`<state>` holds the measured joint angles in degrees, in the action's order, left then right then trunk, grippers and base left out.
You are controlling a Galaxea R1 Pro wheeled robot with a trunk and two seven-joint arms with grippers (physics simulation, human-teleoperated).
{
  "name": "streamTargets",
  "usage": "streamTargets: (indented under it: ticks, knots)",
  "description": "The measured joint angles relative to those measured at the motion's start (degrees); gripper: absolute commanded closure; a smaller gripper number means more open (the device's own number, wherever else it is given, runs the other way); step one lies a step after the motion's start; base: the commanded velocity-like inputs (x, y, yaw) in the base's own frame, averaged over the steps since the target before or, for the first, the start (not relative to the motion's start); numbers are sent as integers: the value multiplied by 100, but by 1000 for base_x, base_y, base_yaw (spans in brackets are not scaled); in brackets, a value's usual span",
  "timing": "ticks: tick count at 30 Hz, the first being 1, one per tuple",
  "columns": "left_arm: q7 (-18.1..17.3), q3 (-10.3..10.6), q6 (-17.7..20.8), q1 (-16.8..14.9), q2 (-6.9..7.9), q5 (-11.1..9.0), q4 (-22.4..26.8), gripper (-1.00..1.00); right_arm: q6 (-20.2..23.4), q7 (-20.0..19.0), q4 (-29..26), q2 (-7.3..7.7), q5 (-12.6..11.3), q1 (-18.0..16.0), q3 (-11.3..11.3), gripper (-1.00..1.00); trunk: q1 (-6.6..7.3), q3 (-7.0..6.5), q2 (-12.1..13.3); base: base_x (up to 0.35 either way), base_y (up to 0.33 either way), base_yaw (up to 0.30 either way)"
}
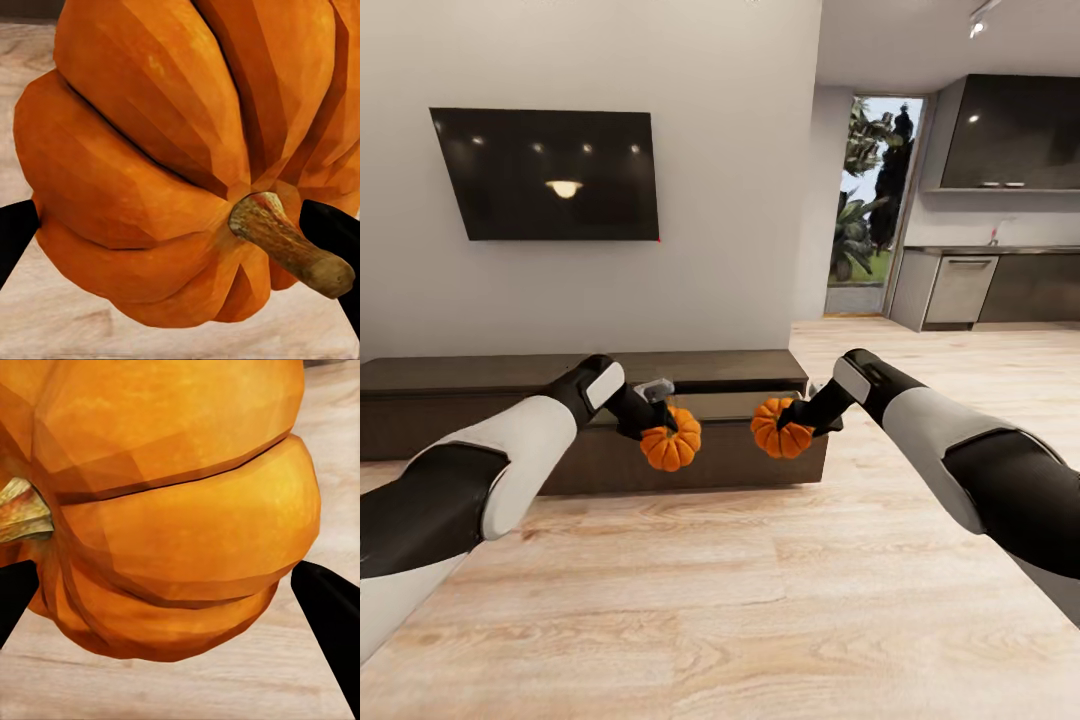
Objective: Place each of the two pumpkins and all three candles from the living room inside a cabinet in the living room (use any cabinet), then make sure every cabinet is closed, and position the cauldron so it is next to a table in the living room.
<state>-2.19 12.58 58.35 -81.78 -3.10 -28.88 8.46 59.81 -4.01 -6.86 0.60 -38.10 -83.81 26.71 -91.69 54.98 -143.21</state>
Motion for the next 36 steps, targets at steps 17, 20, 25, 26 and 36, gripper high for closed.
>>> streamTargets:
  ticks: [17, 20, 25, 26, 36]
  knots:
    - [-426, 1123, -43, -9, -44, 2, -370, 100, 1, -28, 260, -36, -9, 68, 14, 100, 2, -1, 0, 20, 5, 0]
    - [-418, 1125, -52, -9, -43, 2, -364, 100, 1, -32, 260, -36, -4, 83, 16, 100, 3, 0, 0, 272, 60, 5]
    - [-402, 1130, -58, -8, -49, -4, -368, 100, 0, -36, 257, -37, 24, 182, 72, 100, 3, 25, 0, 322, 13, 87]
    - [-399, 1133, -59, -8, -50, -4, -367, 100, 1, -36, 255, -41, 7, 187, 70, 100, 3, 33, 0, 309, 2, 152]
    - [-359, 1114, -68, 0, -58, -46, -354, 100, -30, -36, 258, -62, 26, 232, 66, 100, 1, 61, 0, 64, 0, 83]
